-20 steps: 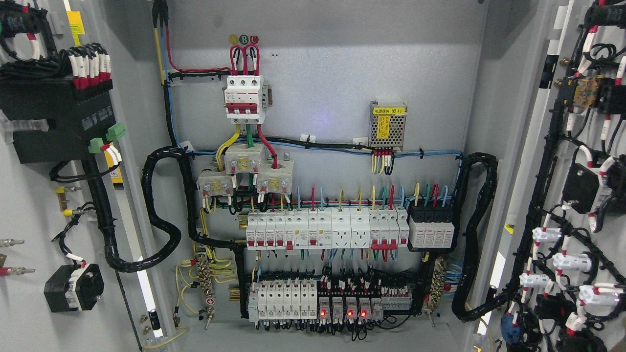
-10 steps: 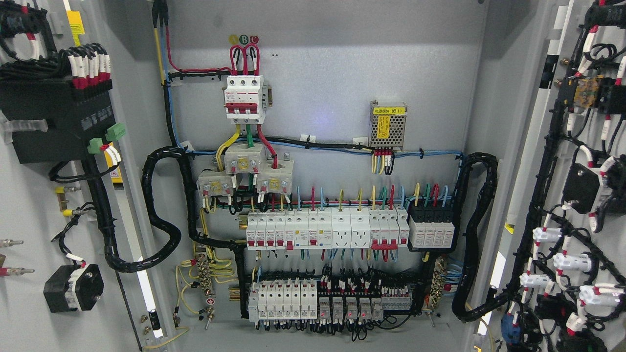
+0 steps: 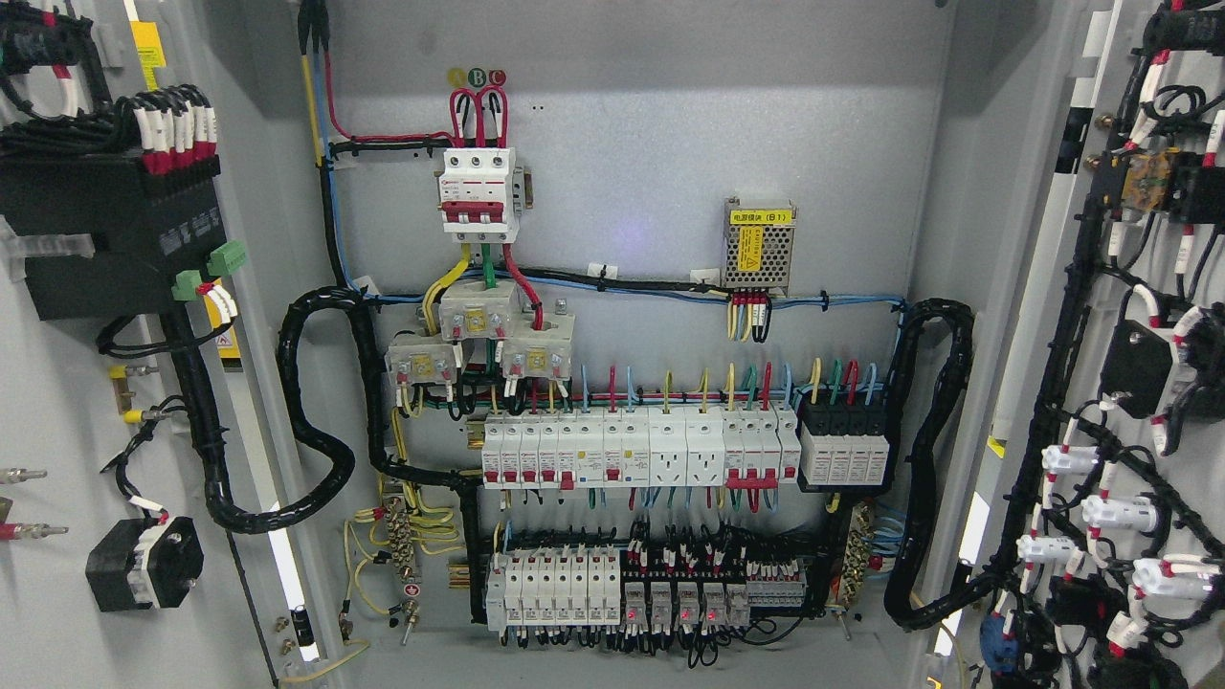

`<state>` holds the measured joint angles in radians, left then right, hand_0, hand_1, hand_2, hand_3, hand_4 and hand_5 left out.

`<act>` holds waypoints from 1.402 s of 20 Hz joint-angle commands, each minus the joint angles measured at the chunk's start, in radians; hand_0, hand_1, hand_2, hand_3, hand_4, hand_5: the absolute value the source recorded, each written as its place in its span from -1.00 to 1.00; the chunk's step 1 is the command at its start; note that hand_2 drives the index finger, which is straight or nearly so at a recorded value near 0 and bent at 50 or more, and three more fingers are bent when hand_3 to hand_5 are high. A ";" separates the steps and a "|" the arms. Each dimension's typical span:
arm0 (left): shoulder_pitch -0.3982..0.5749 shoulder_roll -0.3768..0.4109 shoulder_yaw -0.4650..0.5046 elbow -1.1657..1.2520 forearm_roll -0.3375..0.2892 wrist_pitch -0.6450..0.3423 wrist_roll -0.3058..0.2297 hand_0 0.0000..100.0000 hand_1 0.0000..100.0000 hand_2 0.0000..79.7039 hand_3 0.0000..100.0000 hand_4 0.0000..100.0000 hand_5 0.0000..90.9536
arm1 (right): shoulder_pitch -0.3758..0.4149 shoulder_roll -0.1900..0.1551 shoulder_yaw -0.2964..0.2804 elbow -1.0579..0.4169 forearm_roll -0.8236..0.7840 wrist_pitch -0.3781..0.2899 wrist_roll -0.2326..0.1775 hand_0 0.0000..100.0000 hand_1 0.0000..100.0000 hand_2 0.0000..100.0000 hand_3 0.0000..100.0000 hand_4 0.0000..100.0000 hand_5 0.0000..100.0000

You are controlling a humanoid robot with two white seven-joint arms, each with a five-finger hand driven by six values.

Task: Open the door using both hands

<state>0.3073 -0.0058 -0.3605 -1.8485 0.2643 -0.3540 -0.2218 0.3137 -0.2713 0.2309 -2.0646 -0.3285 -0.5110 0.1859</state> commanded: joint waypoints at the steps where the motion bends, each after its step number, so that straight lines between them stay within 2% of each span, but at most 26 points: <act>1: 0.009 0.044 0.133 -0.182 0.000 -0.043 -0.028 -0.76 0.11 -1.00 -1.00 -1.00 -1.00 | 0.019 -0.022 -0.041 -0.028 0.000 -0.035 -0.002 -1.00 0.00 -0.92 -1.00 -1.00 -1.00; 3: 0.019 0.049 0.175 -0.181 0.000 -0.075 -0.066 -0.76 0.11 -1.00 -1.00 -1.00 -1.00 | -0.008 -0.022 -0.042 -0.028 0.000 -0.026 -0.002 -1.00 0.00 -0.92 -1.00 -1.00 -1.00; 5: 0.041 0.046 0.237 -0.179 0.000 -0.094 -0.080 -0.76 0.11 -1.00 -1.00 -1.00 -1.00 | -0.022 -0.022 -0.041 -0.028 0.002 -0.026 -0.003 -1.00 0.00 -0.92 -1.00 -1.00 -1.00; 9: 0.105 0.053 0.327 -0.178 0.004 -0.160 -0.080 -0.76 0.11 -1.00 -1.00 -1.00 -1.00 | -0.060 -0.025 -0.051 -0.028 0.000 -0.029 -0.005 -1.00 0.00 -0.92 -1.00 -1.00 -1.00; 13: 0.119 0.064 0.414 -0.172 0.016 -0.197 -0.080 -0.76 0.11 -1.00 -1.00 -1.00 -1.00 | -0.054 0.001 -0.084 -0.028 -0.001 -0.029 -0.008 -1.00 0.00 -0.92 -1.00 -1.00 -1.00; 15: 0.121 0.064 0.452 -0.169 0.020 -0.197 -0.080 -0.76 0.11 -1.00 -1.00 -1.00 -1.00 | -0.050 0.026 -0.108 -0.028 -0.001 -0.032 -0.028 -1.00 0.00 -0.92 -1.00 -1.00 -1.00; 18: 0.121 0.064 0.486 -0.150 0.024 -0.197 -0.082 -0.76 0.11 -1.00 -1.00 -1.00 -1.00 | -0.018 0.026 -0.147 -0.028 -0.001 -0.041 -0.062 -1.00 0.00 -0.92 -1.00 -1.00 -1.00; 21: 0.121 0.064 0.528 -0.141 0.085 -0.197 -0.083 -0.76 0.11 -1.00 -1.00 -1.00 -1.00 | -0.005 0.032 -0.180 -0.028 -0.003 -0.079 -0.069 -1.00 0.00 -0.92 -1.00 -1.00 -1.00; 25: 0.124 0.066 0.590 -0.136 0.110 -0.198 -0.085 -0.76 0.11 -1.00 -1.00 -1.00 -1.00 | 0.004 0.067 -0.225 -0.026 -0.003 -0.080 -0.079 -1.00 0.00 -0.92 -1.00 -1.00 -1.00; 28: 0.133 0.067 0.627 -0.133 0.156 -0.197 -0.085 -0.76 0.11 -1.00 -1.00 -1.00 -1.00 | 0.004 0.076 -0.242 -0.026 -0.003 -0.078 -0.079 -1.00 0.00 -0.92 -1.00 -1.00 -1.00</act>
<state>0.4286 0.0519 0.0996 -1.9861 0.3612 -0.5516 -0.3068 0.3075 -0.2392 0.0780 -2.0893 -0.3308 -0.5879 0.1100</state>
